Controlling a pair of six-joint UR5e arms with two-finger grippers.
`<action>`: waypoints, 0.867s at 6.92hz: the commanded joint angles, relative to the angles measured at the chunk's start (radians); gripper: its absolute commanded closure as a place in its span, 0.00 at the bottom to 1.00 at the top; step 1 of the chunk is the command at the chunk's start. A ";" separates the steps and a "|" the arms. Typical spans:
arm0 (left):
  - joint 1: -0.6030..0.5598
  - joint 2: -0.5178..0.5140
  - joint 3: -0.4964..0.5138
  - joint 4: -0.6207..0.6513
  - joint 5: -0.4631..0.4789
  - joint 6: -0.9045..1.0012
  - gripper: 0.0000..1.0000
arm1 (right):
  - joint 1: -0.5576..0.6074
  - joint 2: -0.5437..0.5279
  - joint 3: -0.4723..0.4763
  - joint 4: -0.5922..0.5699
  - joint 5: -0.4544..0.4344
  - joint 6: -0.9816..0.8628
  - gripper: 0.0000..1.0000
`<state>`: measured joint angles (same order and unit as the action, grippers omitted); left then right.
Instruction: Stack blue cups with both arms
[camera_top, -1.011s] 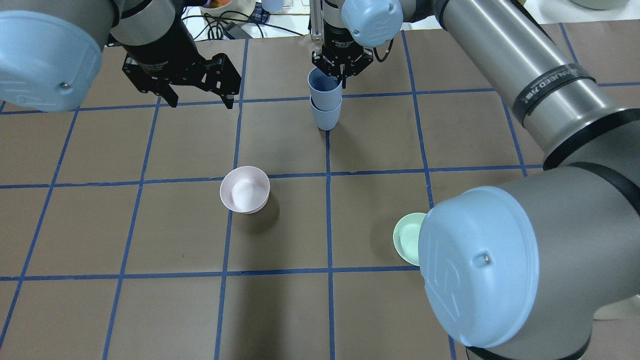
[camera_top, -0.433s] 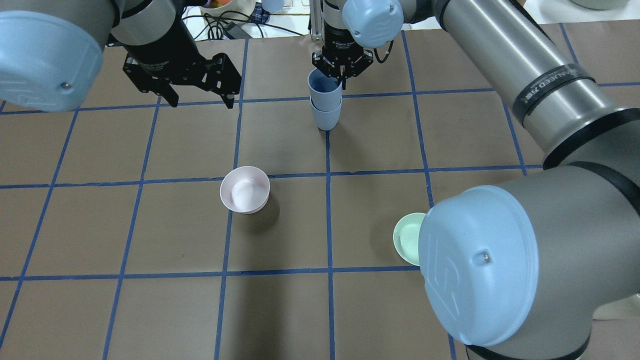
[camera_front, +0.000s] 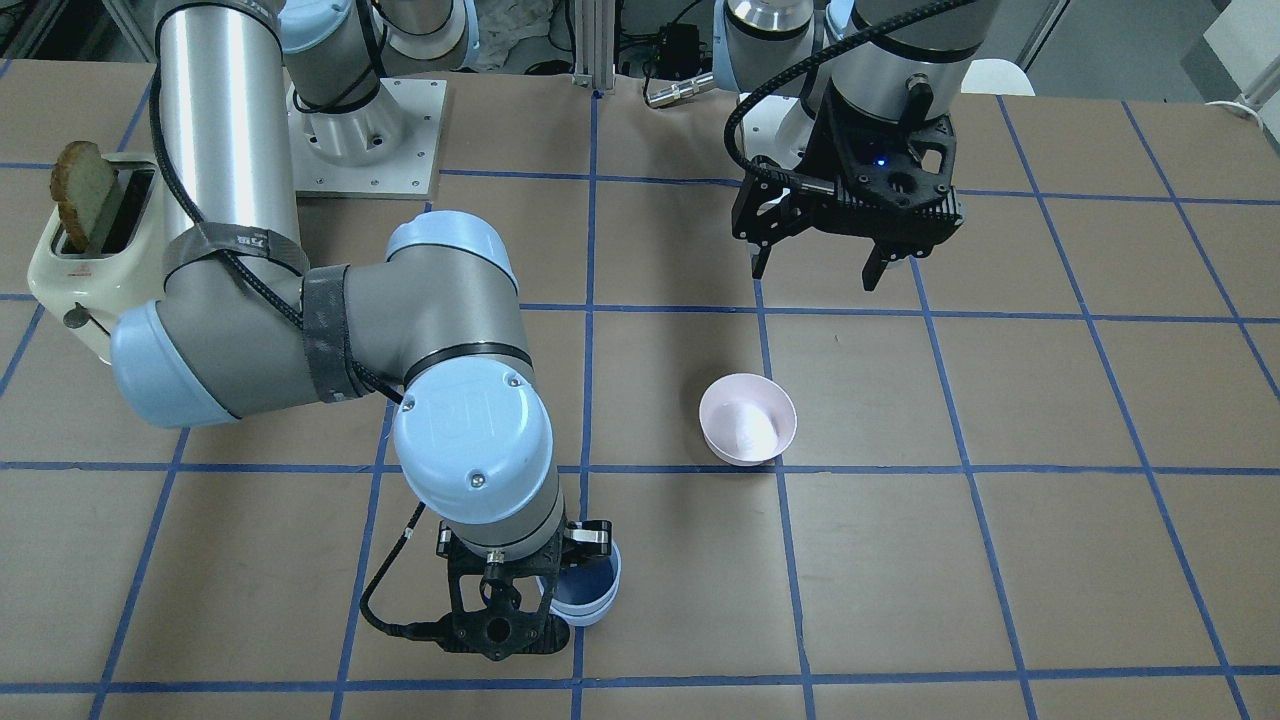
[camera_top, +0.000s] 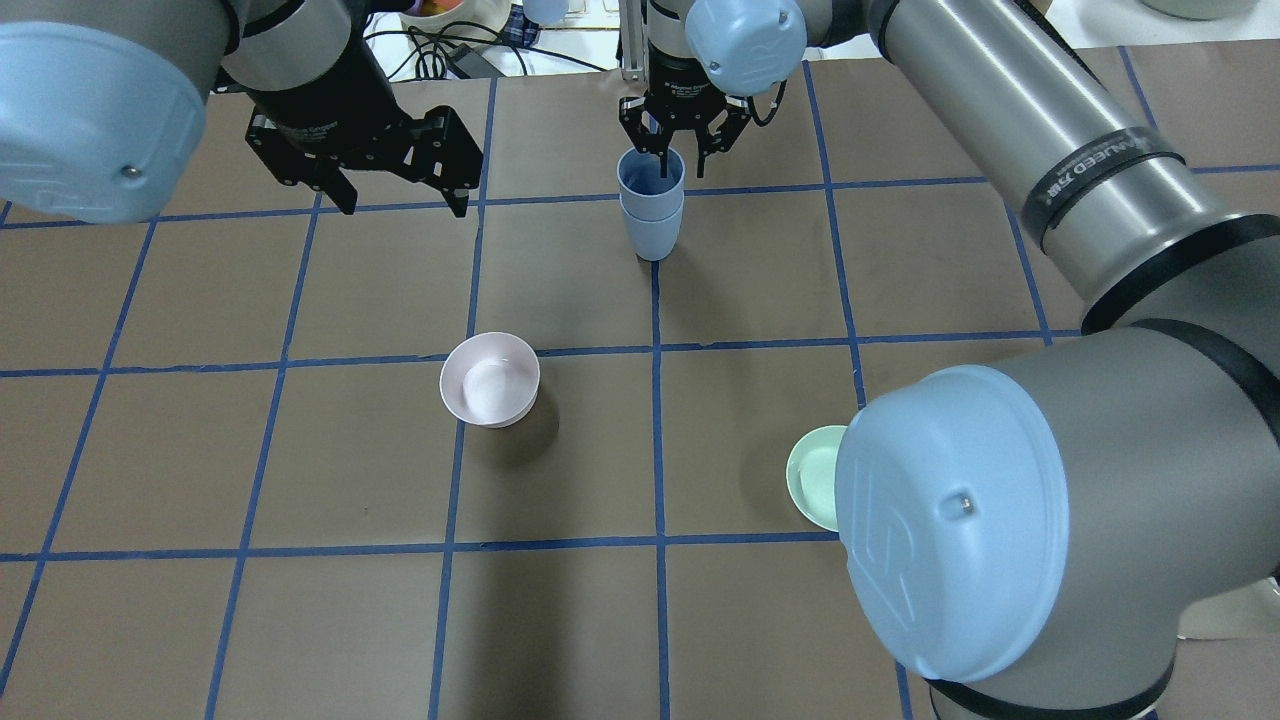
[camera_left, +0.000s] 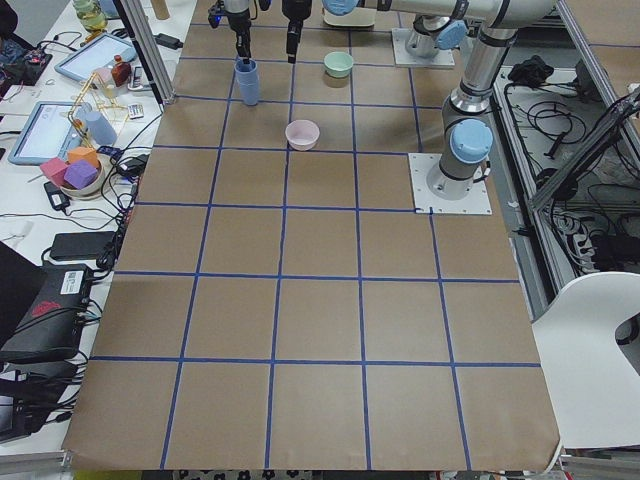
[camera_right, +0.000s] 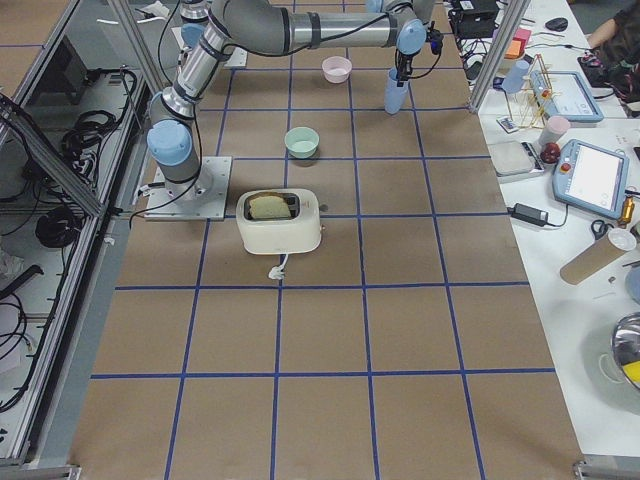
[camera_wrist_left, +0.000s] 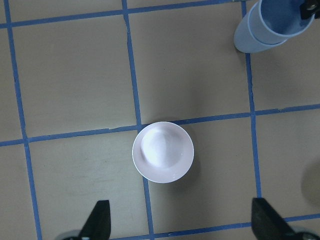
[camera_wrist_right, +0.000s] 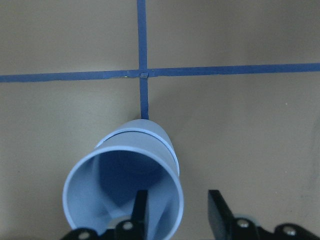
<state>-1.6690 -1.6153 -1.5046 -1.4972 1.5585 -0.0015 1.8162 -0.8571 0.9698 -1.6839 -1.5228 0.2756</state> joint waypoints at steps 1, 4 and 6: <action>0.002 0.000 0.000 0.000 0.000 0.000 0.00 | -0.094 -0.054 -0.022 0.062 0.012 -0.108 0.00; 0.002 0.002 0.000 -0.002 0.000 0.000 0.00 | -0.227 -0.236 0.070 0.253 -0.074 -0.421 0.00; 0.002 0.002 0.000 -0.002 0.000 0.000 0.00 | -0.239 -0.430 0.302 0.215 -0.062 -0.421 0.00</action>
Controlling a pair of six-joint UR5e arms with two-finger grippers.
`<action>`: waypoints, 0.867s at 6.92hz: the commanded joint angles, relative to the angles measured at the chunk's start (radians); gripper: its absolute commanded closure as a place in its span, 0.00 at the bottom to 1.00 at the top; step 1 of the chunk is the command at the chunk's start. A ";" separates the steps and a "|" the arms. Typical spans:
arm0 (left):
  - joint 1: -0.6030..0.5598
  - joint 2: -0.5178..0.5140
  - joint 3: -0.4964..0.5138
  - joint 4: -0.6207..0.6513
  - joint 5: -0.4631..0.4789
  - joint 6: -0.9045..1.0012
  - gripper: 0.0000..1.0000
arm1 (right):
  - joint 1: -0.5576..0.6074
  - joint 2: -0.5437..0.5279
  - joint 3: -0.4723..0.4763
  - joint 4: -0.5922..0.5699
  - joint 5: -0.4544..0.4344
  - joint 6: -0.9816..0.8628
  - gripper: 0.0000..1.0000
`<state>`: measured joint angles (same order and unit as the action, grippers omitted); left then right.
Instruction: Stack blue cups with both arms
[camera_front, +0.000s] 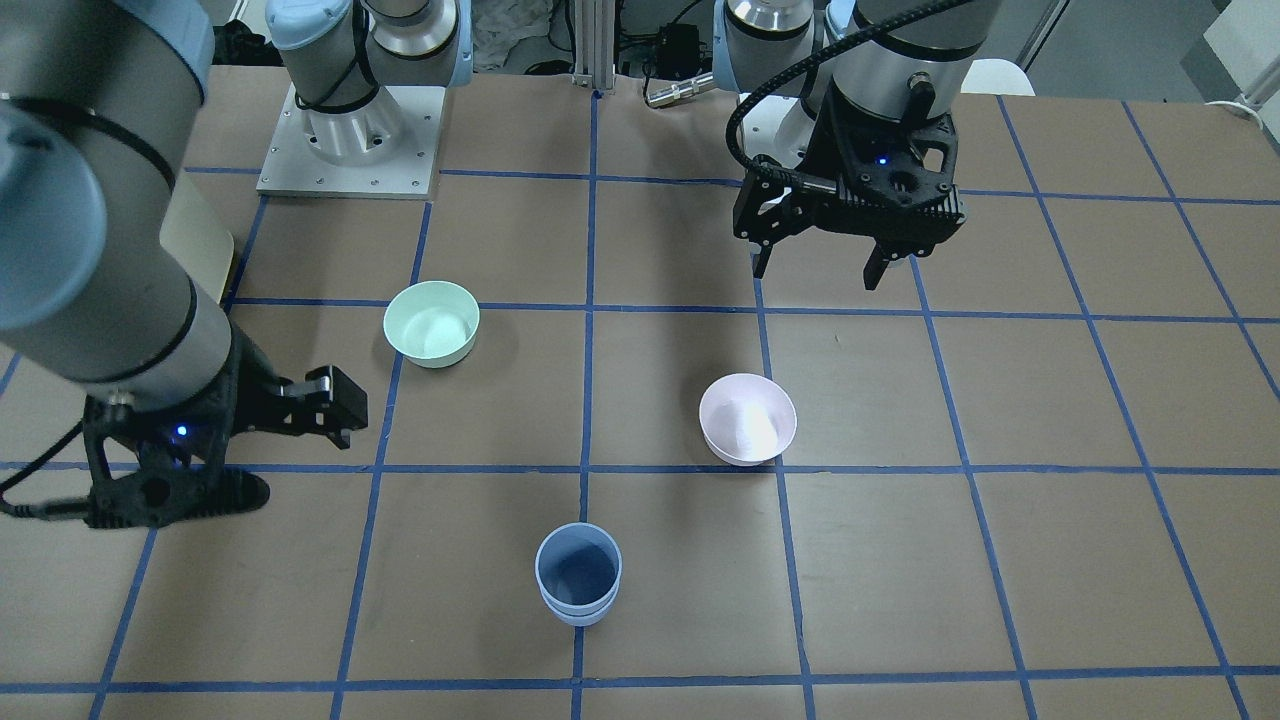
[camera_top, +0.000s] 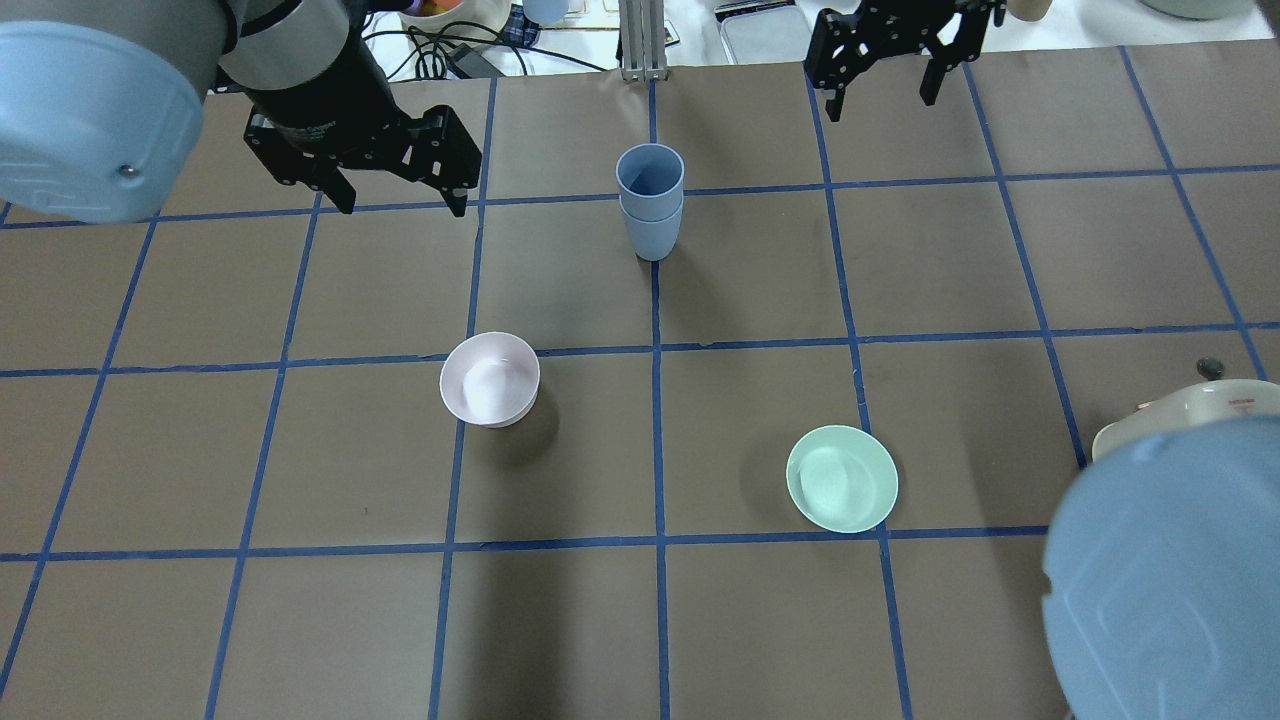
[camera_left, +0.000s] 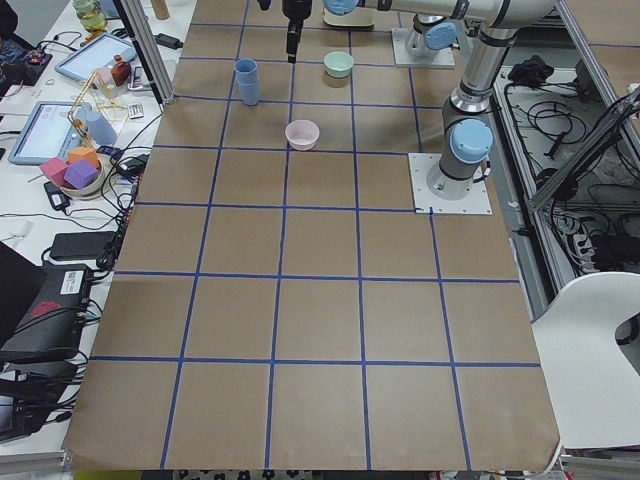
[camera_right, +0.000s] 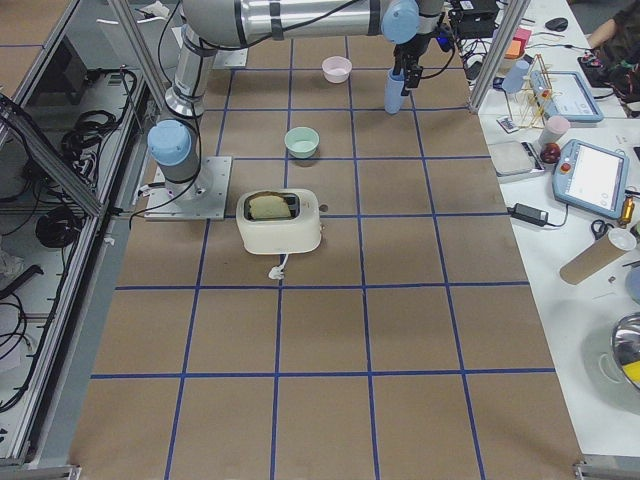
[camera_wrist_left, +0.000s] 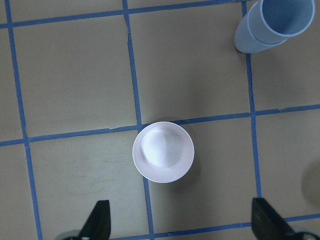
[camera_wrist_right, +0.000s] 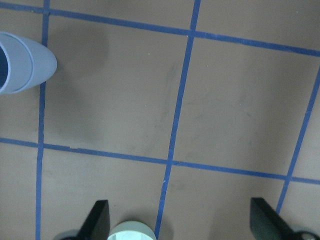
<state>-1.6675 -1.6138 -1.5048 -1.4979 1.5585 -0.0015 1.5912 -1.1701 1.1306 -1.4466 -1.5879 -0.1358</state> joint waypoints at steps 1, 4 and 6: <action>0.000 0.000 0.000 -0.001 0.000 0.000 0.00 | -0.016 -0.194 0.249 -0.100 0.005 -0.010 0.00; -0.001 0.000 0.000 0.001 0.000 0.000 0.00 | -0.017 -0.362 0.383 -0.178 0.011 -0.008 0.00; 0.000 -0.001 0.000 -0.001 -0.005 0.000 0.00 | -0.016 -0.358 0.389 -0.199 0.011 -0.013 0.00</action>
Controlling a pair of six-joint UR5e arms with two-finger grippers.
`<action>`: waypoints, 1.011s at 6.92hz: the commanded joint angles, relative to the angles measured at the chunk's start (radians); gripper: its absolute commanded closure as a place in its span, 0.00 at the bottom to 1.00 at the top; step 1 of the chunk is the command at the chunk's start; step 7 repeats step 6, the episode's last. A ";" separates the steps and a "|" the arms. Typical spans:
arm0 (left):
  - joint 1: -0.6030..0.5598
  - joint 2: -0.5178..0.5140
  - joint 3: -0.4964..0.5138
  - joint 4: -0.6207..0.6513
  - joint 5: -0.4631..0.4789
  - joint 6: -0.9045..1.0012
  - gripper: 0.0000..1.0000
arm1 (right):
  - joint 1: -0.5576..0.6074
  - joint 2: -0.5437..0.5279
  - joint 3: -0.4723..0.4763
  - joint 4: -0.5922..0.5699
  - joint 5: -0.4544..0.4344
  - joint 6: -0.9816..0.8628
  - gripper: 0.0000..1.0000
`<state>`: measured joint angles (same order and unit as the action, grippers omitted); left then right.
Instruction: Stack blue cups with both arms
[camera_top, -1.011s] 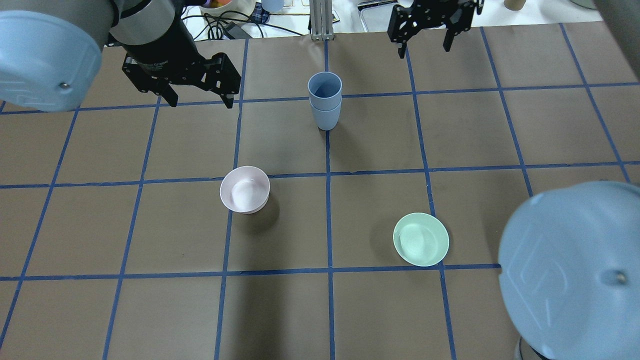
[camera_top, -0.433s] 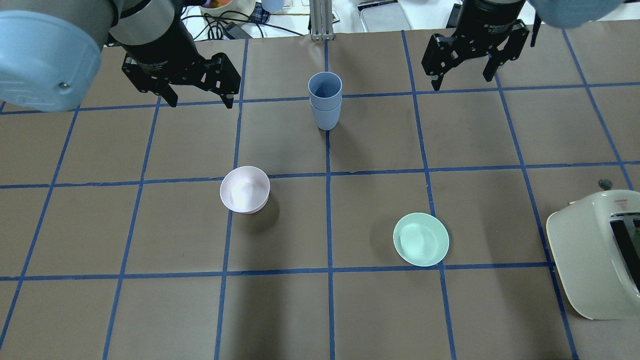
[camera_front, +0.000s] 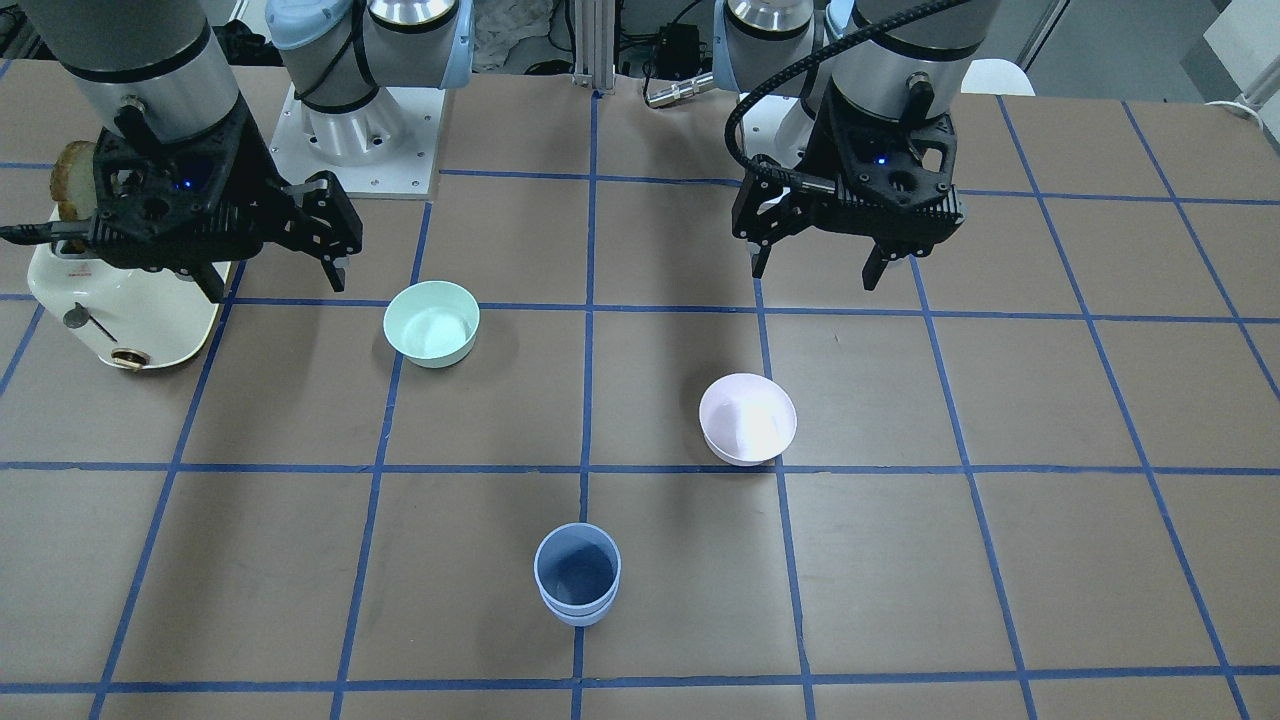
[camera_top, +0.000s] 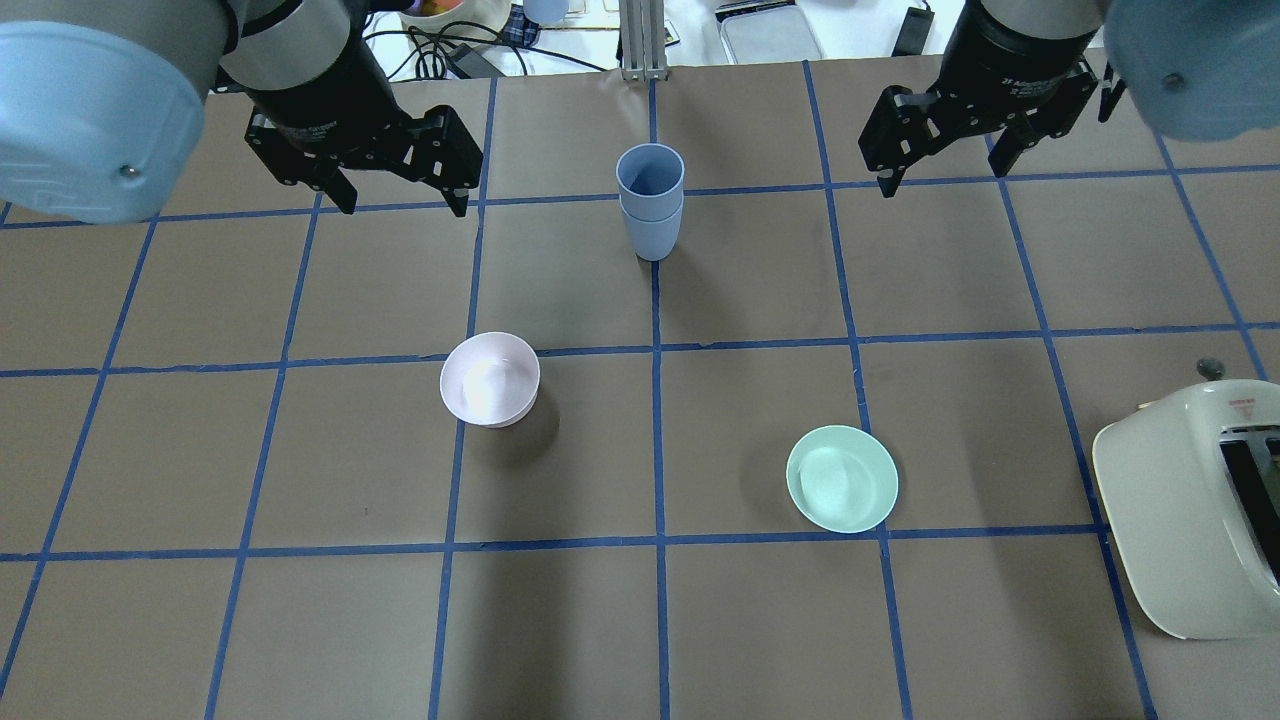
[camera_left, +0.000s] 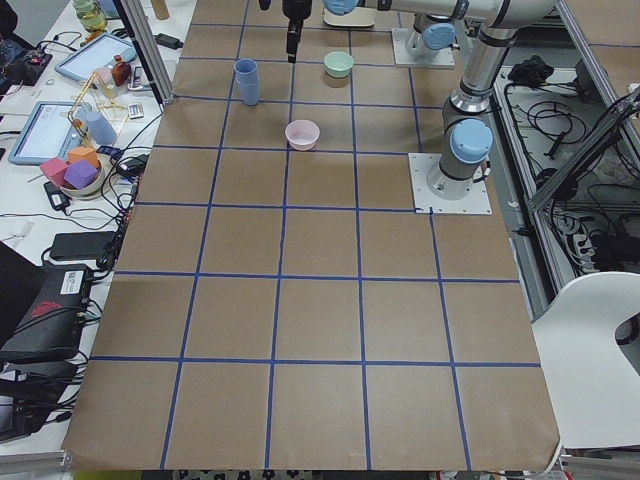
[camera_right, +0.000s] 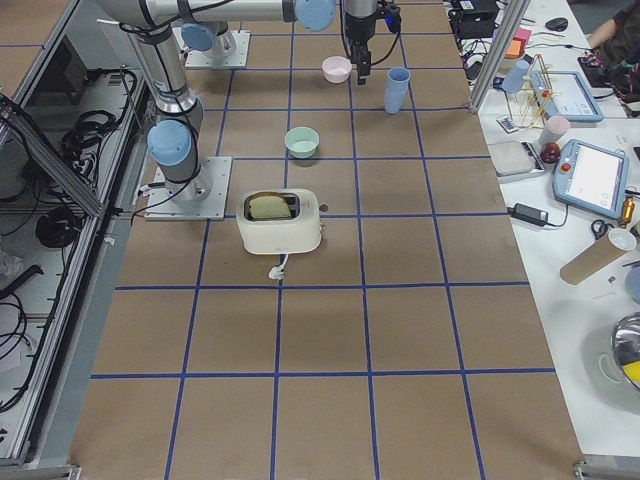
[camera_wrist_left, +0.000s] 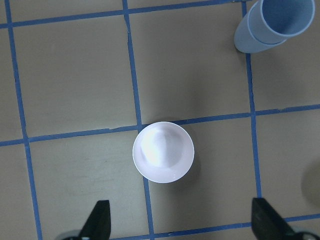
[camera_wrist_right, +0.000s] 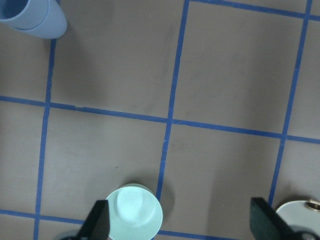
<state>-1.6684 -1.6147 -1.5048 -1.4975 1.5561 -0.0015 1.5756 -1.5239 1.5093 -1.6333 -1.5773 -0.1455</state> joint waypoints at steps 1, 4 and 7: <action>0.007 0.001 0.006 -0.012 0.002 -0.002 0.00 | 0.003 -0.004 0.011 -0.013 0.000 -0.002 0.00; 0.016 -0.050 0.030 -0.003 -0.007 -0.011 0.00 | 0.001 -0.004 0.014 -0.023 -0.001 0.004 0.00; 0.015 -0.070 0.034 -0.004 0.004 -0.012 0.00 | -0.002 -0.004 0.014 -0.031 -0.003 0.004 0.00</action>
